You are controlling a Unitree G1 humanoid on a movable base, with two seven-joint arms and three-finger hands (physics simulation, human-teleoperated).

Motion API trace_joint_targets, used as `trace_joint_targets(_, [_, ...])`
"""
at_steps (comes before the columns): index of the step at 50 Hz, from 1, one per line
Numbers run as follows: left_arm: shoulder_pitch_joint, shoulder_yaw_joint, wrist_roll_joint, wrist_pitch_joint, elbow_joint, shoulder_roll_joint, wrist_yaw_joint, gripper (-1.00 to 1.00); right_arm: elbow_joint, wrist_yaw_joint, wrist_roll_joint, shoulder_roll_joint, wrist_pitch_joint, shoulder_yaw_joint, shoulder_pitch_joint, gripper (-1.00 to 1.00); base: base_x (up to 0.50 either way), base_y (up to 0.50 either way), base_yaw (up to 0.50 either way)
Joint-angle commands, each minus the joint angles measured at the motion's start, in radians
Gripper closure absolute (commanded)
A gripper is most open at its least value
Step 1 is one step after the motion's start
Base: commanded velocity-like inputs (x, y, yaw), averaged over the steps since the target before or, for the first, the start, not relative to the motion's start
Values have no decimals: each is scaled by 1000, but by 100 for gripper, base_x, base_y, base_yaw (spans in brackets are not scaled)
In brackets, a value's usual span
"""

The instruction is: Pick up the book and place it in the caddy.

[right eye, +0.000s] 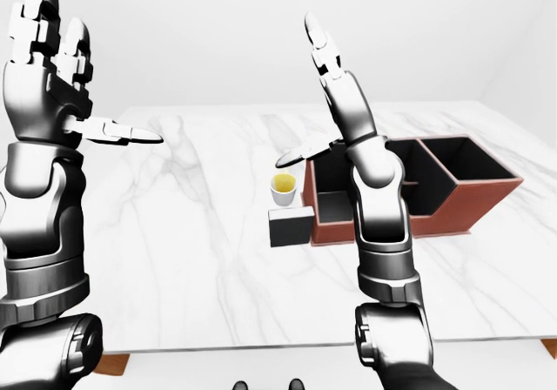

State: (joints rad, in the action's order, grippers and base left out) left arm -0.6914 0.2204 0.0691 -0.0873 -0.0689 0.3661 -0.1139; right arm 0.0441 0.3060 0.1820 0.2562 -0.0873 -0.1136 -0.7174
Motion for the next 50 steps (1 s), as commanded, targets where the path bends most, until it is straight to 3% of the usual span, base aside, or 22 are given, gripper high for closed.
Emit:
trace_joint_targets(1, [3, -1, -3, 0, -5, -2, -1, -100, -3, 3, 3, -1, 0, 2, 7, -100, 24, 0, 0])
trace_joint_targets(15, [10, 3, -1, 0, 4, -2, -5, -100, -13, 3, 23, -10, 0, 8, 8, -100, 11, -26, 0])
trace_joint_targets(50, [34, 10, 8, 0, 16, 3, -4, -100, 14, 17, 38, -28, 0, 15, 30, -100, 1, 0, 0])
